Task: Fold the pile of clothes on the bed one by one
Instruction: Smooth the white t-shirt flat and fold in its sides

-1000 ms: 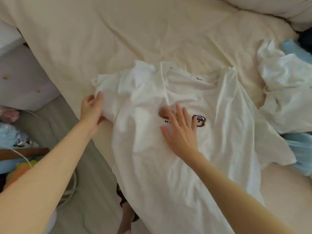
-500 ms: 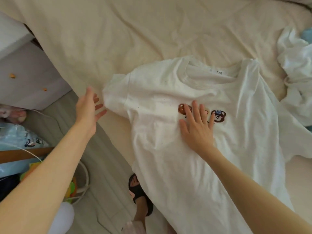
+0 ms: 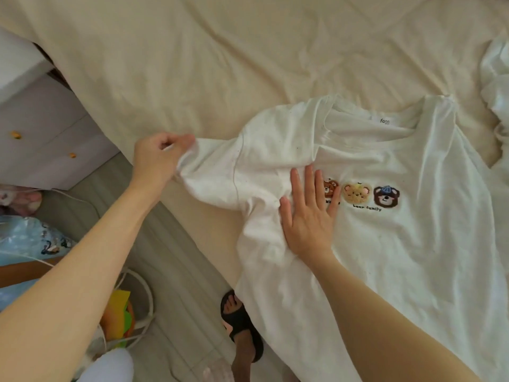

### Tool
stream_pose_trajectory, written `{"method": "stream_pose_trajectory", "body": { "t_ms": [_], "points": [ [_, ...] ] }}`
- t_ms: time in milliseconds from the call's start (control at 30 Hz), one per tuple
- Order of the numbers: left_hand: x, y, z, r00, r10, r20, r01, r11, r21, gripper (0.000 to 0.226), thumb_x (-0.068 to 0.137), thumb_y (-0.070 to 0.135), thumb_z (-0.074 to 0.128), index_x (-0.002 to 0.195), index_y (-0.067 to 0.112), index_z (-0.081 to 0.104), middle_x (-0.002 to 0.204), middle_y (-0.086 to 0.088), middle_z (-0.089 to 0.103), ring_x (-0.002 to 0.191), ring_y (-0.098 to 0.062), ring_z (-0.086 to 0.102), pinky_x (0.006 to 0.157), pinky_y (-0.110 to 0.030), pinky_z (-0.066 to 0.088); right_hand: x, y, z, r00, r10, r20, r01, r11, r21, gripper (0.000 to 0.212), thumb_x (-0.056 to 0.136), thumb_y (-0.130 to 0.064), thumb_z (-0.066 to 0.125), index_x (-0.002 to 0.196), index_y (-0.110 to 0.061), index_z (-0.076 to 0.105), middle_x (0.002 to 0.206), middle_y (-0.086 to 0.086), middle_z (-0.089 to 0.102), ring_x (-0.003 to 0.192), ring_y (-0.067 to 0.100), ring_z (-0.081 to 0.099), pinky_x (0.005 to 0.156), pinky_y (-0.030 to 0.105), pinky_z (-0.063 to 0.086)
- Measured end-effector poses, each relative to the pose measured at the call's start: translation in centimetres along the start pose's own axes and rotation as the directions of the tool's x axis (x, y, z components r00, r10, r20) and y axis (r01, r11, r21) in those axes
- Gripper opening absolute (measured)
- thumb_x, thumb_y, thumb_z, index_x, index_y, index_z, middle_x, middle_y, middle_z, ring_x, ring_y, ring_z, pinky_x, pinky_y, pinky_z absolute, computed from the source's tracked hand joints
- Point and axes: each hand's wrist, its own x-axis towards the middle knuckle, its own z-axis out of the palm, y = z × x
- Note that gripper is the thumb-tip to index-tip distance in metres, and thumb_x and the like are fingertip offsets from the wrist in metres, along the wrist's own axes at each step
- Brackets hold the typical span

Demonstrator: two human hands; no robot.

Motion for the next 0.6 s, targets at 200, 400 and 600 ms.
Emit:
{"method": "stream_pose_trajectory", "body": {
  "t_ms": [200, 400, 600],
  "points": [
    [2.1, 0.4, -2.1, 0.963, -0.013, -0.268, -0.035, 0.984, -0.175, 0.026, 0.085, 0.032, 0.067, 0.062, 0.023, 0.056, 0.057, 0.013, 0.05, 0.049, 0.006, 0.046, 0.054, -0.011, 0.041, 0.5, 0.4, 1.0, 0.996, -0.028, -0.082, 0.029, 1.0, 0.011, 0.058, 0.096, -0.047, 0.016, 0.148, -0.023, 0.008, 0.158, 0.008, 0.017, 0.146, 0.021, 0.01, 0.116, 0.054, 0.001],
    [0.1, -2.7, -2.3, 0.911, -0.333, 0.242, 0.41, 0.677, -0.611, 0.047, 0.092, 0.053, 0.046, 0.11, 0.013, 0.063, 0.095, -0.001, 0.072, 0.079, -0.014, 0.069, 0.073, -0.027, 0.055, 0.6, 0.4, 1.0, 0.995, -0.026, -0.094, 0.027, 1.0, 0.006, 0.058, 0.095, -0.046, 0.016, 0.147, -0.024, 0.009, 0.158, 0.008, 0.017, 0.144, 0.018, 0.005, 0.116, 0.055, 0.001],
    [-4.9, -5.8, -0.3, 0.838, -0.248, 0.486, 0.534, 0.558, -0.635, 0.043, 0.086, 0.033, 0.057, 0.126, 0.018, 0.055, 0.12, -0.003, 0.065, 0.115, -0.024, 0.059, 0.093, -0.037, 0.05, 0.6, 0.4, 1.4, 0.993, -0.027, -0.114, 0.026, 1.0, -0.01, 0.058, 0.096, -0.046, 0.016, 0.149, -0.022, 0.01, 0.158, 0.009, 0.017, 0.146, 0.022, 0.012, 0.116, 0.053, -0.001]
  ]
}}
